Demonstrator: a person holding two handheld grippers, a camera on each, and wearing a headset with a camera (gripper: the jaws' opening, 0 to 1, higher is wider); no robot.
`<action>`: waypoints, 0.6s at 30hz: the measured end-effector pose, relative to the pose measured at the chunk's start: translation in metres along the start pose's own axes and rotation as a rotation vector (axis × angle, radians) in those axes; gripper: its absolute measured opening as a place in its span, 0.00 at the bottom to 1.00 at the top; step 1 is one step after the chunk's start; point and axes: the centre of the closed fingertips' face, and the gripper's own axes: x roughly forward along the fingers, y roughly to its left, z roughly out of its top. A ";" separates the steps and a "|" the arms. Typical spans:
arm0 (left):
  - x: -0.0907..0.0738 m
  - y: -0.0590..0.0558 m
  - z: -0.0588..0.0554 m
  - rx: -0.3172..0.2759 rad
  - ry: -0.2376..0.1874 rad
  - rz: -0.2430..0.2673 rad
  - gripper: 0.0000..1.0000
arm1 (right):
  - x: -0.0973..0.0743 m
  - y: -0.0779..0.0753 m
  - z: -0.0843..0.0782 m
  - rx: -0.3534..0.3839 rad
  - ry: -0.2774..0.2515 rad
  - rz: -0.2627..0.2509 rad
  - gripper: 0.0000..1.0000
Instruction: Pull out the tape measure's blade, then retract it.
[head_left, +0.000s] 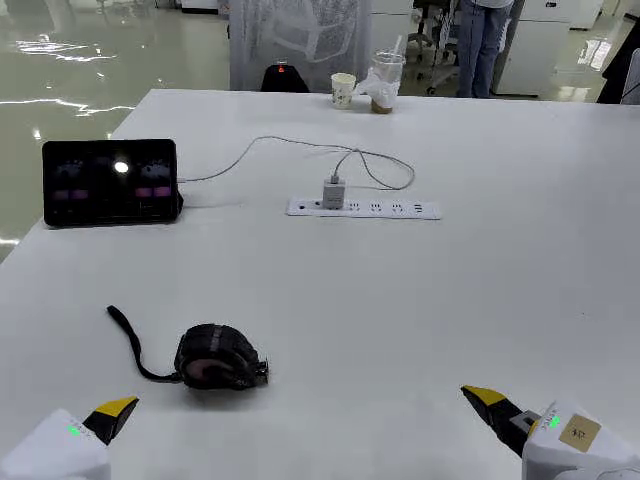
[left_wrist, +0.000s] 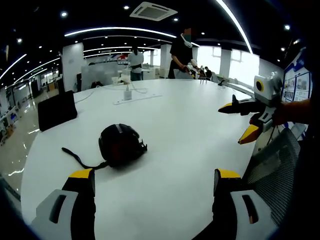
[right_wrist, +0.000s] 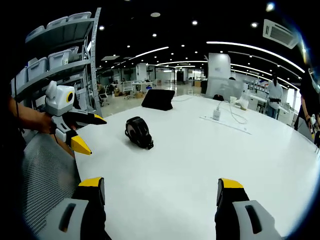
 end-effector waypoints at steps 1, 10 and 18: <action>0.000 0.000 0.000 -0.003 -0.002 -0.002 0.96 | 0.000 0.000 -0.001 0.003 0.002 0.000 0.93; -0.003 -0.007 0.003 -0.026 -0.022 -0.014 0.99 | -0.007 0.003 0.000 0.026 -0.012 -0.021 0.99; -0.004 -0.012 0.001 -0.030 -0.023 -0.025 0.99 | -0.010 0.002 0.000 0.032 -0.020 -0.034 0.99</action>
